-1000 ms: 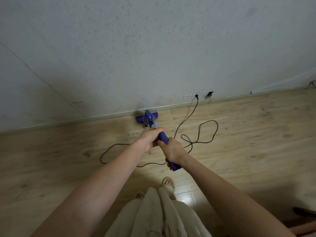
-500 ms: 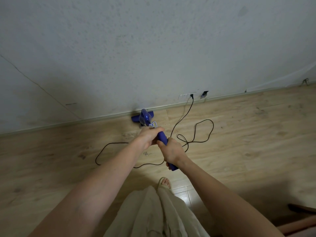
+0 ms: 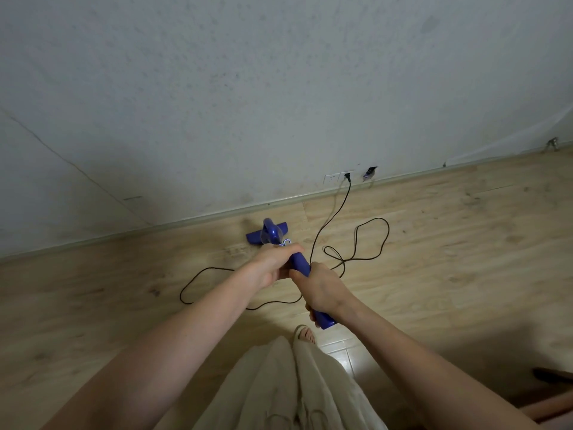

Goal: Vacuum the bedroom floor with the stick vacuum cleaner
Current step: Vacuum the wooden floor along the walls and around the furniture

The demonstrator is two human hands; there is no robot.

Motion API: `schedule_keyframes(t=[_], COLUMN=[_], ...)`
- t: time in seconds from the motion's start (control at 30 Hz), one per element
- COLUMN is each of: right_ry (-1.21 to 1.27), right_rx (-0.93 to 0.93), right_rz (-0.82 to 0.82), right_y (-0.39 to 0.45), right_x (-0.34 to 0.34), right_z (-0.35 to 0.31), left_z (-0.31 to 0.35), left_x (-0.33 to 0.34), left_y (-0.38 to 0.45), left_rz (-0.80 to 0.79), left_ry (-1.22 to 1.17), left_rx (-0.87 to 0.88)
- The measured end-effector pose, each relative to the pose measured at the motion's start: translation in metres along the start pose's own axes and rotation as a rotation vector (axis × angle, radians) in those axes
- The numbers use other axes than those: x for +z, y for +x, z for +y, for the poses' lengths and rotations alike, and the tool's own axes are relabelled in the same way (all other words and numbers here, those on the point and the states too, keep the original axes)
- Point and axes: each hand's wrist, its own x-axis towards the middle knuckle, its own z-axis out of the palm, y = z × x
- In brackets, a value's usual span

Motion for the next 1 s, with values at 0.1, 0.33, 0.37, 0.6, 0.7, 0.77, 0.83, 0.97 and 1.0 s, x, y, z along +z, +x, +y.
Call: schedule_keyframes(t=[0.1,0.33,0.37,0.6,0.7,0.77,0.83,0.97,1.0], right_ry=[0.024,-0.028,-0.037,-0.028,-0.041,-0.052,-0.077,-0.107,-0.090], right_rx=[0.012,0.005,0.006,0.039,0.021,0.014,0.005,0.001,0.007], right_rz=[-0.002,0.045,0.048,0.029,0.022,0.001,-0.014,0.003,0.019], right_y=[0.001,0.024,0.025,0.018,0.012,0.004,-0.005,-0.017,-0.018], right_x=[0.006,0.020,0.022,0.030,0.025,0.020,0.017,0.017,0.015], right_z=[-0.004,-0.003,-0.002,0.006,0.002,-0.003,-0.008,-0.008,-0.007], left_z=[-0.001,0.003,0.002,-0.009,-0.008,-0.007,-0.007,-0.010,-0.009], left_x=[-0.005,-0.010,-0.011,-0.015,-0.015,-0.019,-0.022,-0.018,-0.014], left_y=[-0.001,0.011,0.012,0.008,0.002,-0.006,-0.015,-0.023,-0.023], left_rz=[0.006,0.020,0.020,-0.031,-0.028,-0.061,-0.096,-0.096,-0.089], left_ry=[-0.005,-0.015,-0.015,0.012,-0.004,-0.017,-0.019,-0.022,-0.018], left_rx=[-0.007,0.002,0.005,-0.022,-0.015,-0.030,-0.046,-0.047,-0.034])
